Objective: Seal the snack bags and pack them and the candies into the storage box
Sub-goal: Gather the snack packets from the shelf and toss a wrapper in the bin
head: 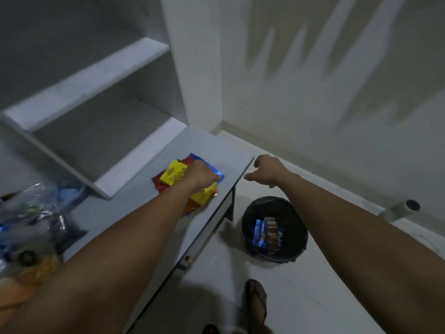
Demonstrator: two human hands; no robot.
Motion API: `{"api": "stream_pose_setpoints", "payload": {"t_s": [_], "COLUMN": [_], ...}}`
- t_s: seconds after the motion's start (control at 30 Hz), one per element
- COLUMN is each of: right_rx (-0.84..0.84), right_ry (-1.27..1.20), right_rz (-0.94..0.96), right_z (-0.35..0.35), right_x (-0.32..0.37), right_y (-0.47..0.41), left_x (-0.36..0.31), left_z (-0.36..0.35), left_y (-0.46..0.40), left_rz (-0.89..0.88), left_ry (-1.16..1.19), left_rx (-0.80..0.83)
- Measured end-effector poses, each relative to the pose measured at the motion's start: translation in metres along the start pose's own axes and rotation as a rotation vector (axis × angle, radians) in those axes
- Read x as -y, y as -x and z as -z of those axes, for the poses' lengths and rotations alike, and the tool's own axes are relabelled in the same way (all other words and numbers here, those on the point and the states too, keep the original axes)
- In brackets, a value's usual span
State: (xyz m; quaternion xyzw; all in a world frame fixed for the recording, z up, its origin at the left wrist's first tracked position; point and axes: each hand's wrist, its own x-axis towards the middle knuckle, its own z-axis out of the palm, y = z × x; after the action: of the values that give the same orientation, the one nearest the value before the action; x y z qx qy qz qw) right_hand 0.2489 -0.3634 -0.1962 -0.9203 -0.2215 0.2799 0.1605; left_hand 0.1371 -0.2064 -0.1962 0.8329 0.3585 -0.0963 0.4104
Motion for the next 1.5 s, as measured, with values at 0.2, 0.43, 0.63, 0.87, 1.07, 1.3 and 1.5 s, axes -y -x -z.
{"api": "stream_pose_setpoints", "payload": {"t_s": [0.2,0.43,0.63,0.87,1.07,1.3,1.5], "right_rx": [0.028,0.045,0.048,0.076,0.101,0.155,0.077], "right_ry": [0.096,0.205,0.277,0.137,0.117,0.015,-0.122], "right_rz": [0.157,0.269,0.288,0.296,0.331,0.353,0.298], "right_z": [-0.036,-0.081,-0.117,-0.135,-0.129,-0.12,-0.106], "right_x": [0.061,0.096,0.102,0.096,0.095,0.088,0.077], "right_y": [0.001,-0.02,-0.044,-0.051,-0.057,-0.06,-0.061], "left_x": [0.057,0.112,0.136,0.143,0.14,0.13,0.12], "left_z": [0.038,0.037,0.017,0.011,0.013,0.009,0.008], "left_y": [0.018,0.015,-0.004,-0.021,-0.032,-0.041,-0.045], "left_rz": [0.094,0.321,0.458,0.563,0.589,0.57,0.486], "left_ry": [0.022,0.207,0.633,1.02,1.062,1.025,0.894], "left_rx": [-0.122,-0.259,-0.348,-0.336,-0.342,-0.335,-0.431]}}
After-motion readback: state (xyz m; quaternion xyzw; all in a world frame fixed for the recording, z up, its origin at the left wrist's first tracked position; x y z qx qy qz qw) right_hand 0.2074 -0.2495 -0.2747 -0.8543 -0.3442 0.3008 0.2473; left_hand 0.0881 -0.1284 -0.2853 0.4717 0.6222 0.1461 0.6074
